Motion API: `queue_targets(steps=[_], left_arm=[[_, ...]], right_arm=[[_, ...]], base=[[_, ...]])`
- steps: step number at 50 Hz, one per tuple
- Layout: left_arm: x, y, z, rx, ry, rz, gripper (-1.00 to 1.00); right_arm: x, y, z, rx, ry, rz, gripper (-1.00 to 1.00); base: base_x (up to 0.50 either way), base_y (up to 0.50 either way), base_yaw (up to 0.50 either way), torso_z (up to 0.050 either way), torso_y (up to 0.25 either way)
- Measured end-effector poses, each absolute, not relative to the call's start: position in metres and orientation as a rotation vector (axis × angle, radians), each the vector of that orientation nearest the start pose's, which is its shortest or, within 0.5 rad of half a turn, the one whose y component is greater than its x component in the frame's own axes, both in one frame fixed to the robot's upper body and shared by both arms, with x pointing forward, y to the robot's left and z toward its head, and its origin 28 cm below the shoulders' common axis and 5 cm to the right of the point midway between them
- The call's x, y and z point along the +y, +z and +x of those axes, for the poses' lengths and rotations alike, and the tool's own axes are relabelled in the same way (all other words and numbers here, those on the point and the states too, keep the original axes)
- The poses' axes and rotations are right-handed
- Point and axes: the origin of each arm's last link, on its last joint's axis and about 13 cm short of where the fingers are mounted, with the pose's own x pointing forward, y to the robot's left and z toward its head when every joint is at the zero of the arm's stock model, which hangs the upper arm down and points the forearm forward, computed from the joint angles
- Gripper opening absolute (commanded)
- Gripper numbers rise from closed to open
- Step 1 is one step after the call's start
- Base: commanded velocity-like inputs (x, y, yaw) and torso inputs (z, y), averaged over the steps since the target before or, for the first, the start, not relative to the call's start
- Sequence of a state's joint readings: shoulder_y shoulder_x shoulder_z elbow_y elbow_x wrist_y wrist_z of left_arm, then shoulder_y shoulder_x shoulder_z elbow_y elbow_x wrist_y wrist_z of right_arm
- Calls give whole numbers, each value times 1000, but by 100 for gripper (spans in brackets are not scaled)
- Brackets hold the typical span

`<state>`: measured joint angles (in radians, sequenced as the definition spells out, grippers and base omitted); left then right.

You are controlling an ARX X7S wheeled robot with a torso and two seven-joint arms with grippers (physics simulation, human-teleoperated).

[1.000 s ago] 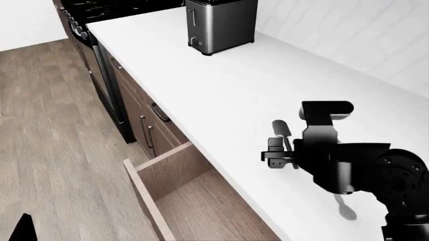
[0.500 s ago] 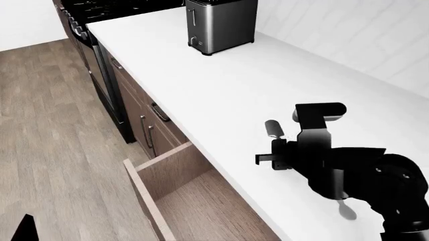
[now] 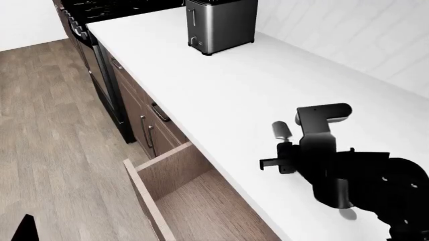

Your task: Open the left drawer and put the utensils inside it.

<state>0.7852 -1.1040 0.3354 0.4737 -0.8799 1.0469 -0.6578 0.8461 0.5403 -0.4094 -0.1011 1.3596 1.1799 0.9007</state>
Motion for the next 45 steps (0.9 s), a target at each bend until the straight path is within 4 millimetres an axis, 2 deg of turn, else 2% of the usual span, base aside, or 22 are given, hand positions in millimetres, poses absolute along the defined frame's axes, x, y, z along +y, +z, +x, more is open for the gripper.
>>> queue_targets(steps=[13,24,34,45], left_arm=[[310,105,67,-101,185,-427,100],[310,105,67,-100,187,-426,100],[310,104,67,-99,190,-428,100],[311,104,67,-97,191,-430,100]], right_arm=[[-107,194,253,528,136,-182,-100],[-86,201,229,494,255,-225,-100],[-64,197,209,483,344,-279,-100],[-47,182,193,493,408,-355,-100]], base=[[0,0,0,0,0],[0,0,0,0,0],[0,0,0,0,0],[0,0,0,0,0]])
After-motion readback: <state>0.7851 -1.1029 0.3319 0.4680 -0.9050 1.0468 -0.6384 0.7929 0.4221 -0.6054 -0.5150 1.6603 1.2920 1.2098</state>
